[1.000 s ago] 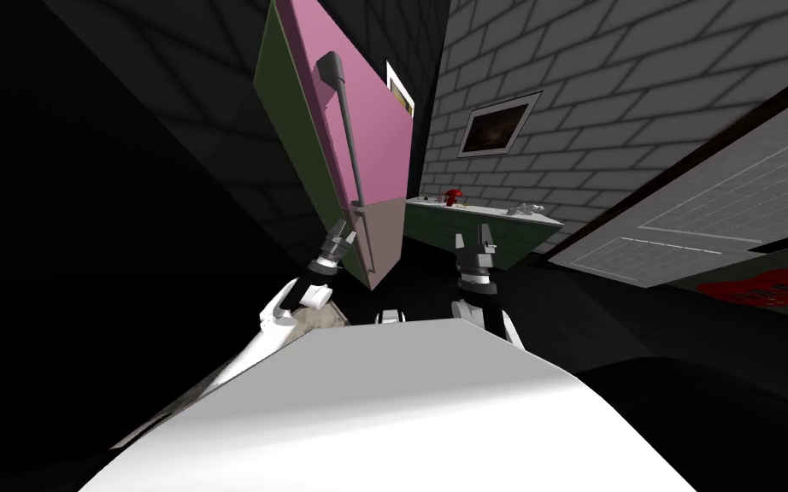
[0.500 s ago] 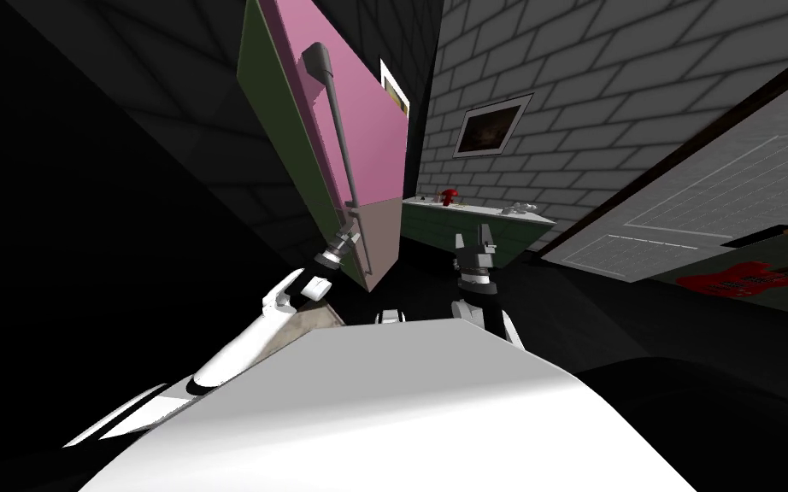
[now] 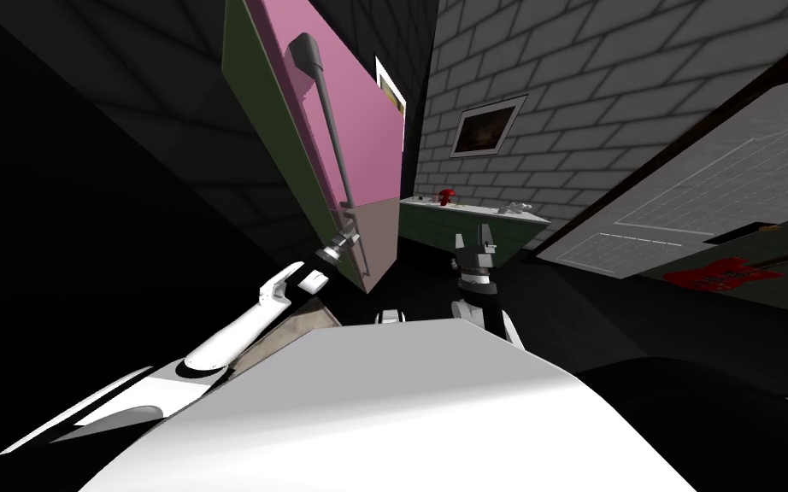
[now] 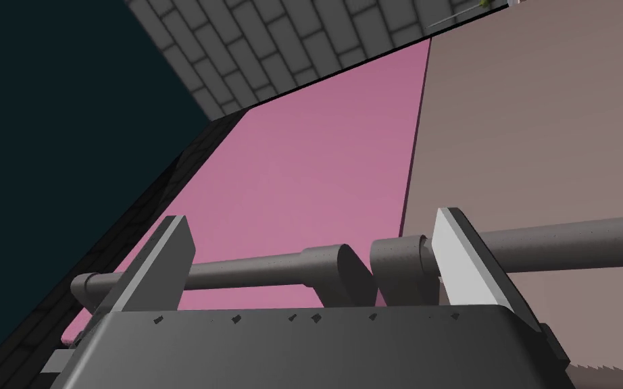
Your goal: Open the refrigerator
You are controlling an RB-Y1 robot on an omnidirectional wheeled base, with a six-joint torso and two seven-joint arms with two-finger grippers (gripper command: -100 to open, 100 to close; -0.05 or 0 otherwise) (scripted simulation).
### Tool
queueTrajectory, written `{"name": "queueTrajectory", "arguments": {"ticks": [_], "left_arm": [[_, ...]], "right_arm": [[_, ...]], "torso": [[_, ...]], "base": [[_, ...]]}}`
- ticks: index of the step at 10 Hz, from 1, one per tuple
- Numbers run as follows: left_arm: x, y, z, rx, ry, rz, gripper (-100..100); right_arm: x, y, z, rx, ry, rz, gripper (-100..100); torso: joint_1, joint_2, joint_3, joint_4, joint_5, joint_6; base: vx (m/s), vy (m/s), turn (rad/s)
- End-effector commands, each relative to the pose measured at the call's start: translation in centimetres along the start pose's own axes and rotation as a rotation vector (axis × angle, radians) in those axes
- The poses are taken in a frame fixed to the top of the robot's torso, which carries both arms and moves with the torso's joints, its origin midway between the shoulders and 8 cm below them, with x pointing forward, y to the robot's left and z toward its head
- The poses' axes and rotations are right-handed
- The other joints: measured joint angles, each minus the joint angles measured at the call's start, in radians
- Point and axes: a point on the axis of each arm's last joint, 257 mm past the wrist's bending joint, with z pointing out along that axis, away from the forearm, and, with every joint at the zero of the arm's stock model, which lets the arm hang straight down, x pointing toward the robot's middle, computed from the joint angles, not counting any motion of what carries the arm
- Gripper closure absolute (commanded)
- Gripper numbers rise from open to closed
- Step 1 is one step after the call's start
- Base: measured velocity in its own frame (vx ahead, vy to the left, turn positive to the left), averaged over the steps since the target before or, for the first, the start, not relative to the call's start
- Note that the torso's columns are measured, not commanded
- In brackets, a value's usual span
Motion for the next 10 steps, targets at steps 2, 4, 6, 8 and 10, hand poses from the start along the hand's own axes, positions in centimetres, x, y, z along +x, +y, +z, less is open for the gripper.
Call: {"name": "queueTrajectory", "arguments": {"ticks": [2,4,6,8,10], "left_arm": [[-2.1,2.3,0.7,-0.097,0.020,0.045,-100],[-4.1,3.8,1.2,-0.167,0.020,0.078,-100],[-6.4,5.0,1.3,-0.233,0.013,0.118,-100],[-7.9,5.4,1.3,-0.268,0.008,0.147,-100],[-10.5,6.0,1.2,-0.322,-0.010,0.187,-100]], "right_arm": [[0.0,0.0,0.0,0.000,0.000,0.000,0],[0.0,0.0,0.0,0.000,0.000,0.000,0],[0.0,0.0,0.0,0.000,0.000,0.000,0],[0.0,0.0,0.0,0.000,0.000,0.000,0],[0.0,0.0,0.0,0.000,0.000,0.000,0]], "torso": [[0.000,0.000,0.000,0.000,0.000,0.000],[0.000,0.000,0.000,0.000,0.000,0.000],[0.000,-0.001,0.000,0.000,0.000,0.000],[0.001,0.001,0.000,0.000,0.000,0.000],[0.000,0.000,0.000,0.000,0.000,0.000]], "base": [[0.022,-0.017,-0.028],[0.033,-0.022,-0.066],[0.038,-0.024,-0.057],[0.021,-0.015,-0.023],[0.024,-0.018,-0.050]]}}
